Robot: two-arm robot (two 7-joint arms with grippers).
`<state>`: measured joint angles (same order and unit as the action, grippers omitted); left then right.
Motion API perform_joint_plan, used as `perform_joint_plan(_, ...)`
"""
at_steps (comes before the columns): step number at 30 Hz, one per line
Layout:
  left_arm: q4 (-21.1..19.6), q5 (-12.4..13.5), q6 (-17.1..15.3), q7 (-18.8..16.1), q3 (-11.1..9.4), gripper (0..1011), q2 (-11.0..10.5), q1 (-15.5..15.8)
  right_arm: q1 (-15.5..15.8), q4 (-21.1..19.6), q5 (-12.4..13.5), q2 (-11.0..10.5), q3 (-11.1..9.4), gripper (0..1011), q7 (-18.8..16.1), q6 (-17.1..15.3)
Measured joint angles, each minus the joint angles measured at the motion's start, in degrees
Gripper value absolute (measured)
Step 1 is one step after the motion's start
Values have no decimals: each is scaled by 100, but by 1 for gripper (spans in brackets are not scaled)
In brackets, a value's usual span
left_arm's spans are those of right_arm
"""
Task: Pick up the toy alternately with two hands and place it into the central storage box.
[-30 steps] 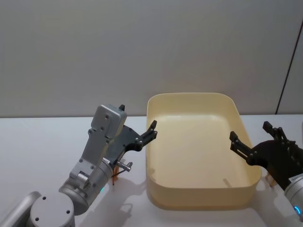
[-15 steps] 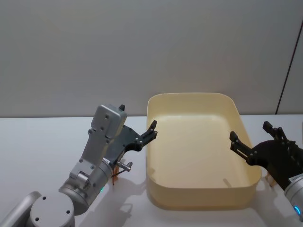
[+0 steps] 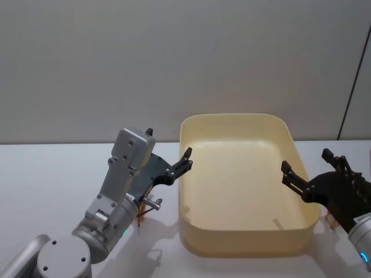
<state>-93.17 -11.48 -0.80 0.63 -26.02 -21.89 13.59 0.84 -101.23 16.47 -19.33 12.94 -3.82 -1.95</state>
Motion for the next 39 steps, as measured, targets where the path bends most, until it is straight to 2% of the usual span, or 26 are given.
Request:
perform_joint_plan(32, 0, 0, 0, 0, 0, 1001, 0, 0, 6, 0, 1, -7, -8, 1001, 0, 1)
perform_joint_plan(39, 0, 0, 0, 0, 0, 1001, 0, 0, 118, -101, 111, -157, -129, 1001, 67, 37)
